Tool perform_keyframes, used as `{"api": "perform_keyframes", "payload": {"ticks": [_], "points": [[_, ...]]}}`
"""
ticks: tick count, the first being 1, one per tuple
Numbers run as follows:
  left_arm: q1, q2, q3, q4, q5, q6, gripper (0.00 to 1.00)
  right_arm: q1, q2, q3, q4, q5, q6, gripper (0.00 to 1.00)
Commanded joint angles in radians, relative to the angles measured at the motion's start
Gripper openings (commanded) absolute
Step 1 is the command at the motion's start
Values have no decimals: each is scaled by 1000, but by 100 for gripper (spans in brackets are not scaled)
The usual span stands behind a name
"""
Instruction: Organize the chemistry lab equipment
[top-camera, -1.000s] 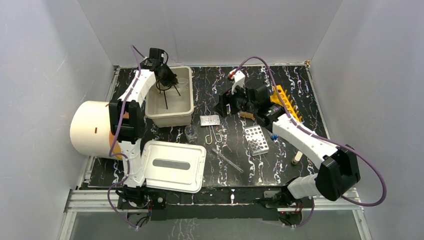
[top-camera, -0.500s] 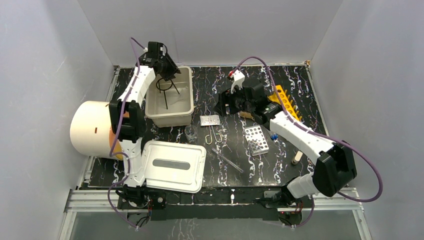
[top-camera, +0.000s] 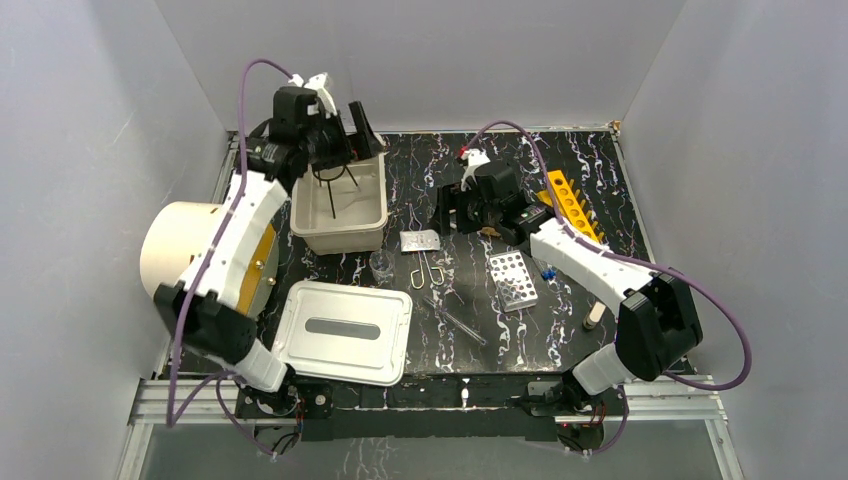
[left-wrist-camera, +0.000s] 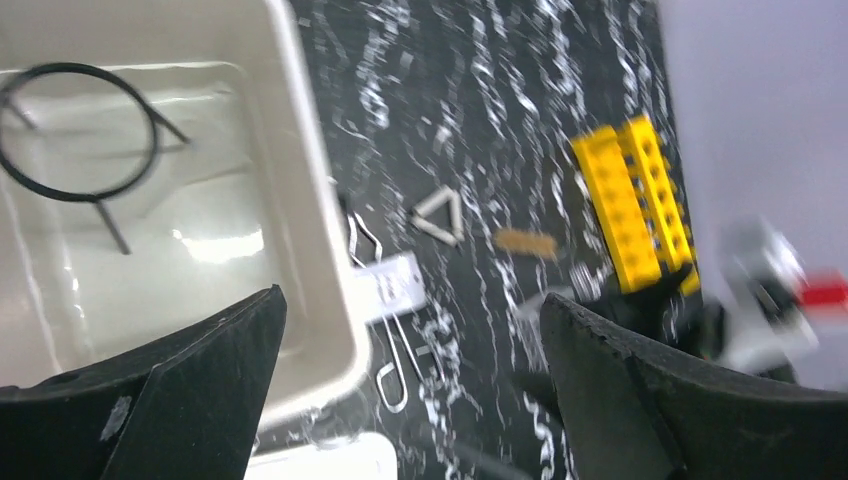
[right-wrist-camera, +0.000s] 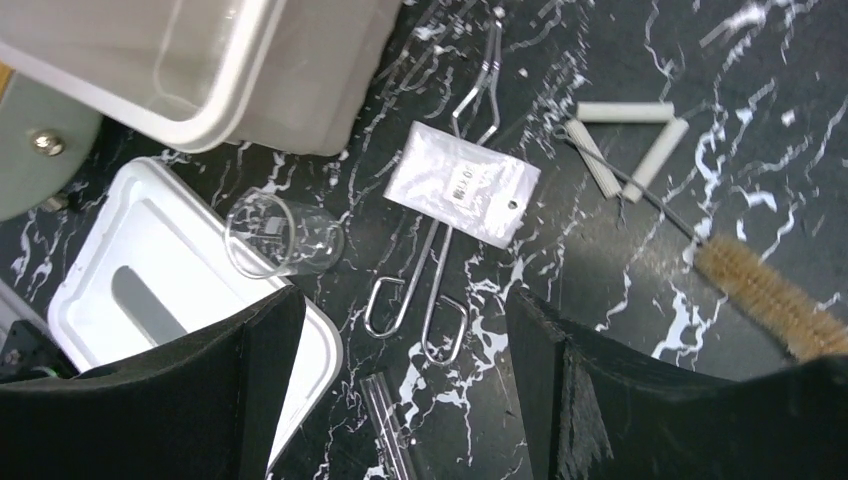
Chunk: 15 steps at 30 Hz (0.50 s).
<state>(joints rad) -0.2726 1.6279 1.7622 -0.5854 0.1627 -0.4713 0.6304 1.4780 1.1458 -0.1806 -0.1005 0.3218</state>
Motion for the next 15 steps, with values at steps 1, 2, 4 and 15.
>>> {"api": "perform_keyframes", "payload": {"ticks": [1,2,4,15], "points": [[-92,-152,-136,-64,-45,114,98,2,-38,-34,6,93,112,82],[-110,-177,-164,-66,-42,115,98,2,-38,-35,-13,129,134,82],[-153,-229,-220,-69,-42,113,98,1,-45,-36,-52,162,177,82],[-340,-342,-449,-149,-131,48,92,0,-153,-186,-71,267,372,81]]}}
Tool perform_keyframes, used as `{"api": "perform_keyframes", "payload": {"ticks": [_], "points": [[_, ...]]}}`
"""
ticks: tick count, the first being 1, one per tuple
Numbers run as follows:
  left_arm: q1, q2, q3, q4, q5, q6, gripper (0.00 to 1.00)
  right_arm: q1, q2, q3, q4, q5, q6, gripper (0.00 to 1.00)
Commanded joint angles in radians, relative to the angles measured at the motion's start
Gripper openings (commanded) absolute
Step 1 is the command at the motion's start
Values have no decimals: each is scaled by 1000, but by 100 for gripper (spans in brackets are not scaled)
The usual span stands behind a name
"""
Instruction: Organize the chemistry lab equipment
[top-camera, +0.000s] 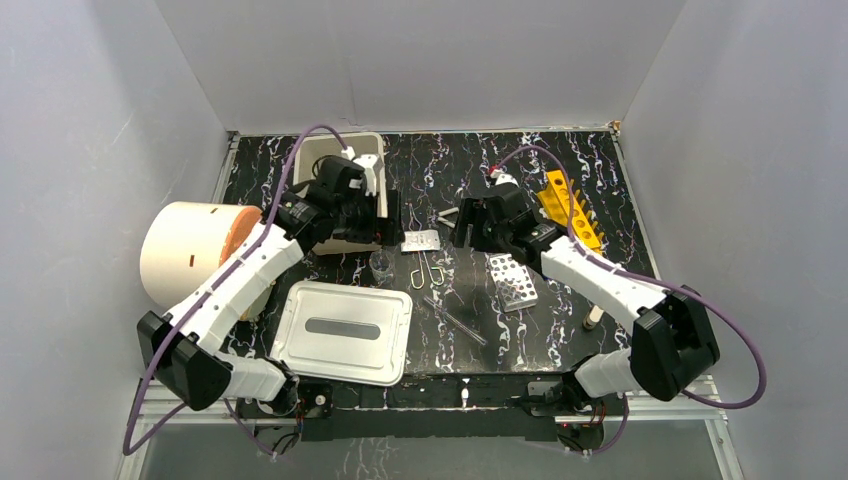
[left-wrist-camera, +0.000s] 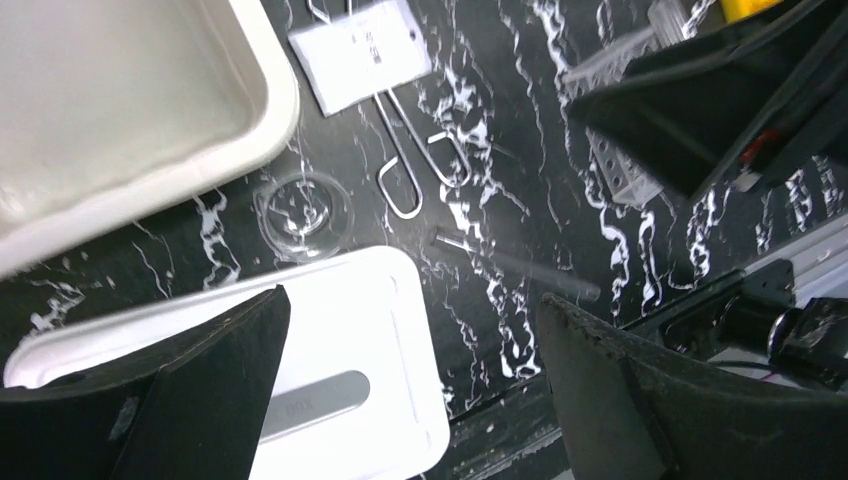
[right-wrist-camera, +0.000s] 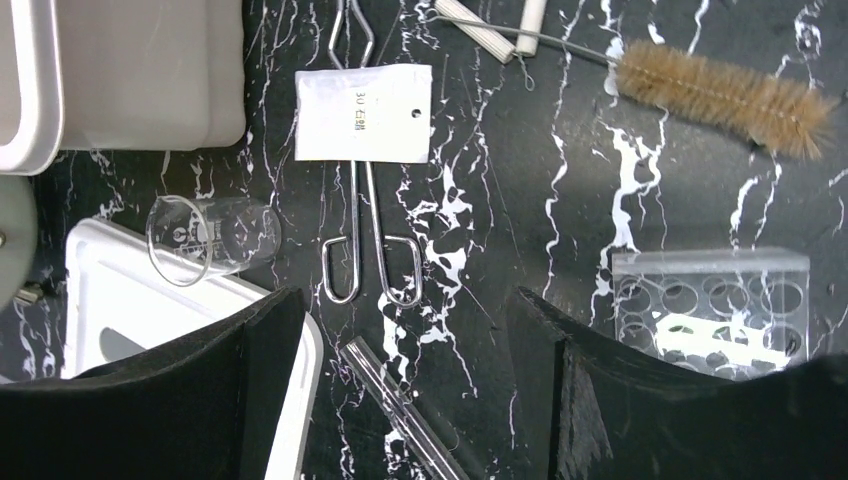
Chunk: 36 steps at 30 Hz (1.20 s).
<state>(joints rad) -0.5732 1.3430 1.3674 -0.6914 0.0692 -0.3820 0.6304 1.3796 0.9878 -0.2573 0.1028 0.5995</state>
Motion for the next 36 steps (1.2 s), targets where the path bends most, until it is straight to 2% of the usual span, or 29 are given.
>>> {"api": "perform_keyframes", "payload": {"ticks": [1,3,6,12,21,29,32,36], "points": [[-50,-56,-78,-41,-47,-63,90,0,-61,-37,7,63,103,81],[-62,-48,-113,-49,-106,-126,89,0,-68,-52,13,55,107,81],[-71,-36,-195,-31,-187,-213,93,1,-78,-70,16,51,118,81],[-77,25,-274,102,-227,-296,98,1,-107,-107,18,47,132,81],[-118,172,-295,216,-345,-324,98,-1,-162,-148,18,63,126,81],[-132,169,-368,322,-426,-336,98,-1,-214,-177,18,85,112,81],[-134,169,-390,350,-447,-334,92,0,-228,-181,23,94,100,81],[-141,162,-415,386,-458,-345,77,-1,-235,-184,31,85,79,81]]}}
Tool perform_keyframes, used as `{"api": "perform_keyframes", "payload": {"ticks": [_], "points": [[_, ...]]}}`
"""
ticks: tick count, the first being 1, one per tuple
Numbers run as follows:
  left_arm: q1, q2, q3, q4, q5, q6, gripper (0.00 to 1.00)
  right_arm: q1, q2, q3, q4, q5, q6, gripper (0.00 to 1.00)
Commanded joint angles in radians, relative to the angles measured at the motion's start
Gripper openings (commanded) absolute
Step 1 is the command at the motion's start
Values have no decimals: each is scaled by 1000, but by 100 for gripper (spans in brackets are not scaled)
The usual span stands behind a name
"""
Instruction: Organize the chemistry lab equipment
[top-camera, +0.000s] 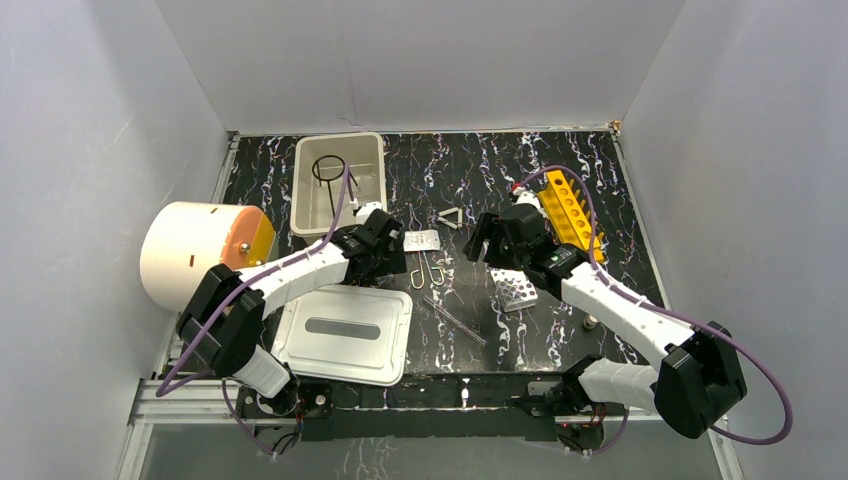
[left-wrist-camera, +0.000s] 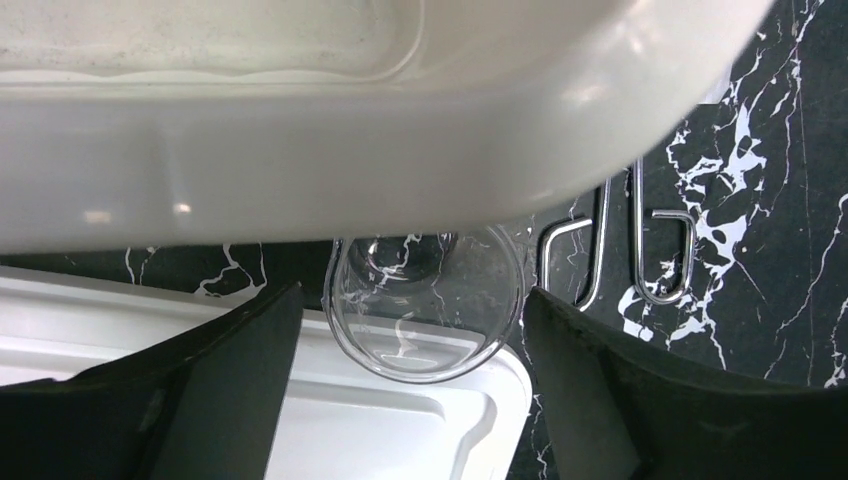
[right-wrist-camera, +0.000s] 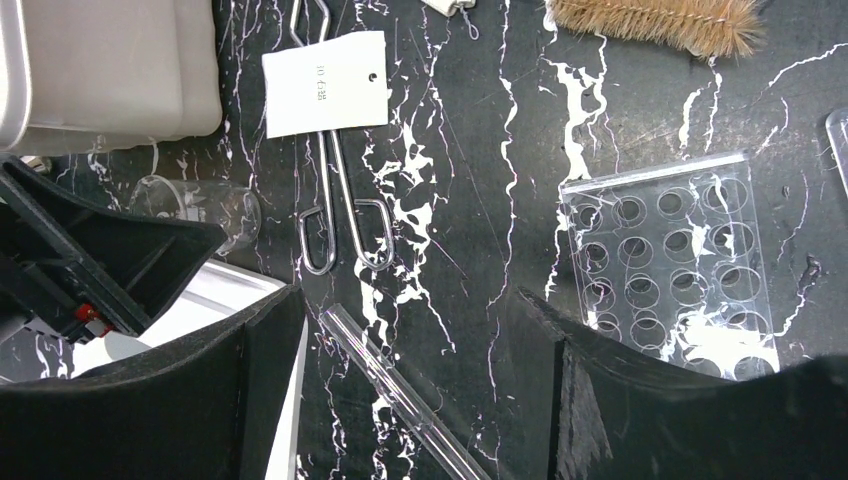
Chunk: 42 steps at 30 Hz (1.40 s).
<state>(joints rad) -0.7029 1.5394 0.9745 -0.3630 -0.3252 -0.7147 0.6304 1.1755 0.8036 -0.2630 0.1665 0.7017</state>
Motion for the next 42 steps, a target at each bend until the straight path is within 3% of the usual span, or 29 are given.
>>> {"api": "perform_keyframes", "payload": {"ticks": [1,10,12,18,21,32,37,42], "points": [[-13,-40,-29,66,-64,-12,74,-1,-31,0,37,17,-26,81],[-21,-42,-31,114,-93,16,55,-1,-45,-18,56,-16,-35,81],[-21,-55,-30,131,-114,27,56,-1,-49,-22,64,-31,-41,81],[-21,-51,-24,126,-135,36,69,-1,-63,-36,79,-50,-43,81],[-21,-46,-25,128,-126,32,69,0,-68,-39,77,-46,-44,81],[-23,-40,-3,128,-127,69,44,-1,-74,-47,79,-42,-42,81],[-33,-79,158,-66,7,92,42,-1,-87,-47,69,-21,-42,81],[-35,-164,169,-104,224,142,41,-1,-102,-59,72,-2,-42,81]]}}
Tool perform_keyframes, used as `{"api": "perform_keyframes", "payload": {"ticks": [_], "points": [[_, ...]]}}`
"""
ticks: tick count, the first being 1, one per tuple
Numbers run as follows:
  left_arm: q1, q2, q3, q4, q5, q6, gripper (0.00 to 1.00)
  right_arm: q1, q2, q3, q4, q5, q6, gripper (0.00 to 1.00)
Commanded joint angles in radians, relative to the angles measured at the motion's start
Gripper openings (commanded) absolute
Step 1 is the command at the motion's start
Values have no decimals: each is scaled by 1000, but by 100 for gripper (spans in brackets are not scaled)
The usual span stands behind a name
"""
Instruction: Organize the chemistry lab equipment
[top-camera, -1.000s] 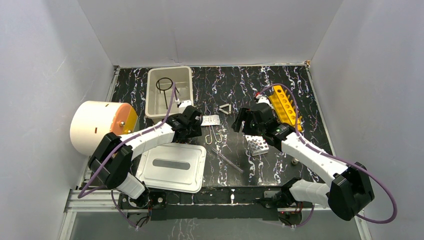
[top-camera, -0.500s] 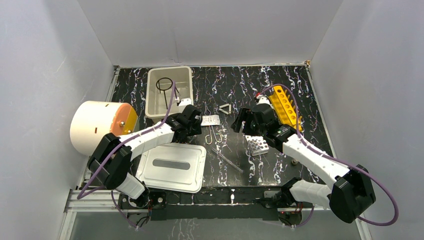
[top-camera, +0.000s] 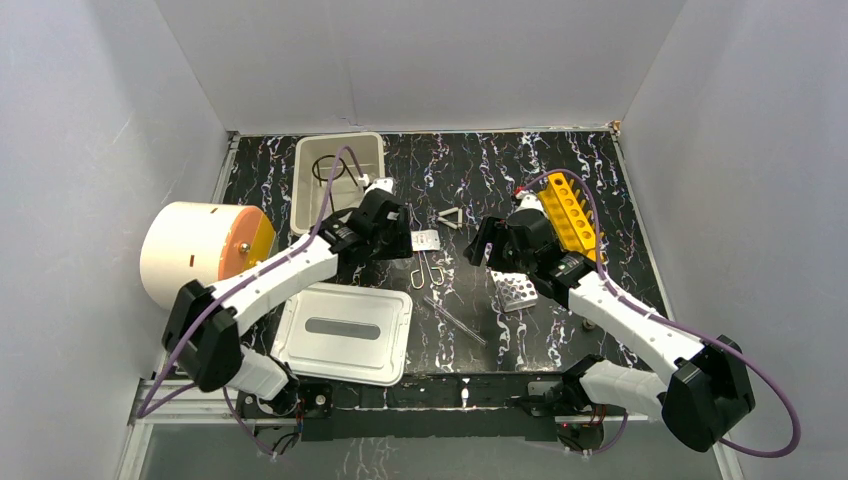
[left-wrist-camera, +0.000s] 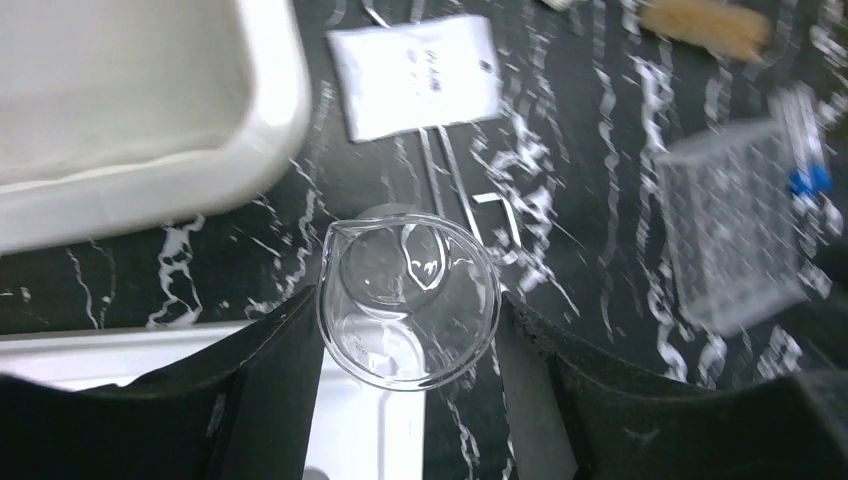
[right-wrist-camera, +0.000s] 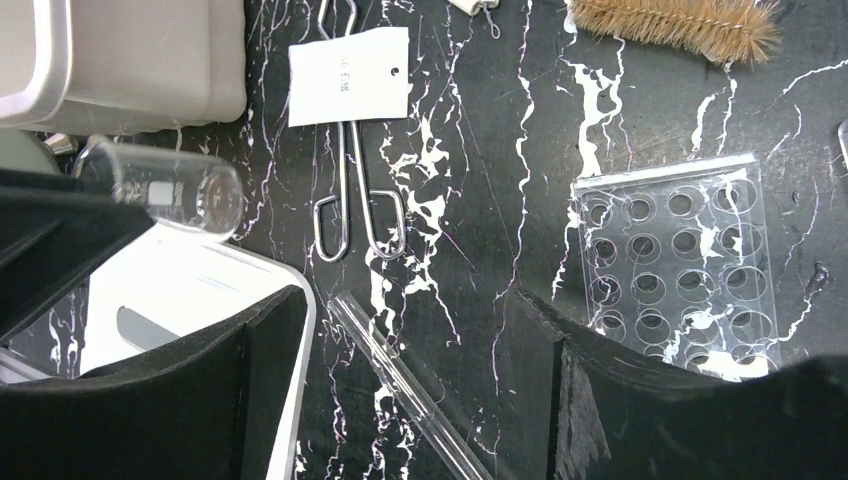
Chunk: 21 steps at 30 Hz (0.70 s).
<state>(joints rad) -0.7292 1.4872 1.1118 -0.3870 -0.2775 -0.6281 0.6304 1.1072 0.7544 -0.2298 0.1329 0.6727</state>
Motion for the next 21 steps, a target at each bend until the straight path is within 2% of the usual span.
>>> {"api": "perform_keyframes", "payload": {"ticks": [1,5,13,17,21], "points": [[-9,-124,32,-77,210,72,41,-1,-35,-9,39,35,-12,81],[-7,-168,67,-53,313,142,41,-1,-38,-3,40,46,-12,81],[17,-99,344,-122,169,198,42,-1,-20,-5,43,33,10,81],[80,-60,444,-160,140,208,41,0,-19,-2,41,32,9,81],[205,-45,473,-191,122,195,40,-1,-18,1,41,31,5,81]]}}
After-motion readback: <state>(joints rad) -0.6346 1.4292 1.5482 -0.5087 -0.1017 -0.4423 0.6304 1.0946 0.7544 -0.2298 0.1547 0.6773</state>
